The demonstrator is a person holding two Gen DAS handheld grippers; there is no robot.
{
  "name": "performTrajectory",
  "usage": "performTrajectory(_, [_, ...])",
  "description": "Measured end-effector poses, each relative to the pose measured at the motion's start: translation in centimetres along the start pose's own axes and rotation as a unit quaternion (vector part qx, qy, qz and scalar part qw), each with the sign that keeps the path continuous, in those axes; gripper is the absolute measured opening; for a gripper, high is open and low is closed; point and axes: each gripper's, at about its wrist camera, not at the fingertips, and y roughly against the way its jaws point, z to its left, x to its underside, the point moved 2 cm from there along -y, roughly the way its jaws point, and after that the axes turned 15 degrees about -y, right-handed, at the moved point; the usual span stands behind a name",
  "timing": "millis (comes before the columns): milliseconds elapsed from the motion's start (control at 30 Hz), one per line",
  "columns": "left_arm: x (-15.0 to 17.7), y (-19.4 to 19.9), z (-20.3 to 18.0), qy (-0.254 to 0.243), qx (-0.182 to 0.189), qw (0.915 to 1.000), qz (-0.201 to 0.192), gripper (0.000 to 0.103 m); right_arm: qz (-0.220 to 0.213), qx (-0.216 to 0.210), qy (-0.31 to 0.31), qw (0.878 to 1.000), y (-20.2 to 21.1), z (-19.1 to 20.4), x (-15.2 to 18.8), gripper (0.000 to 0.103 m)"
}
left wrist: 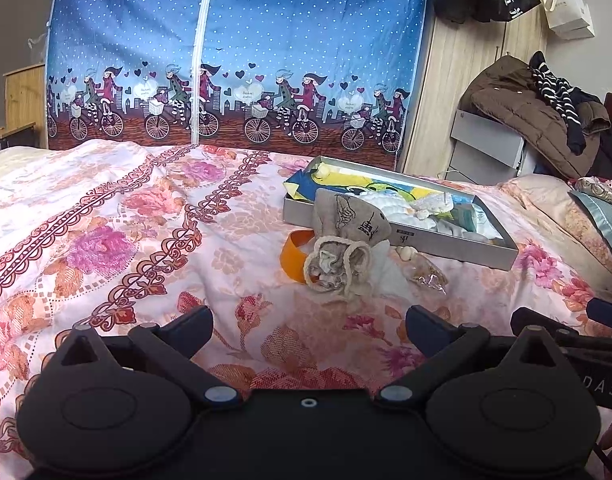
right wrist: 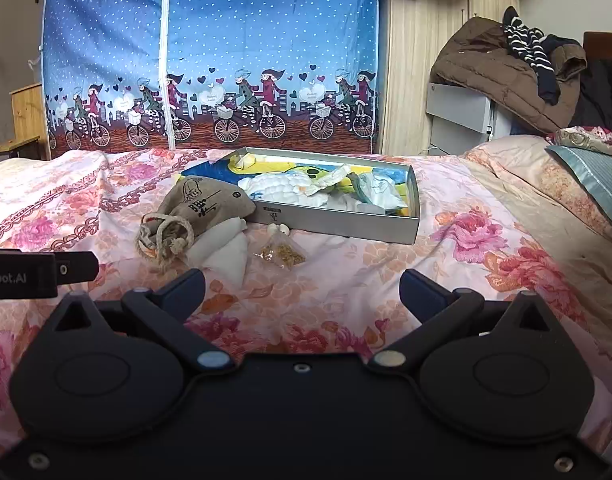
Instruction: Organize soft objects
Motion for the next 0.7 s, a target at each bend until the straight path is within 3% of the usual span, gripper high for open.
performTrajectory(467, [0.1, -1.5, -0.1, -0.003, 0.002, 1.0000, 0.008, 0.102, 0.011, 0.010, 0.005, 1.000, -1.1, -0.5, -0.6, 0.103])
performTrajectory(700, [0.1, -2.1, -0.3, -0.012, 0.006, 0.9999, 0.007, 0.102, 0.022, 0.009, 0.053, 0.998, -2.1, 0.1, -0.6, 0.103])
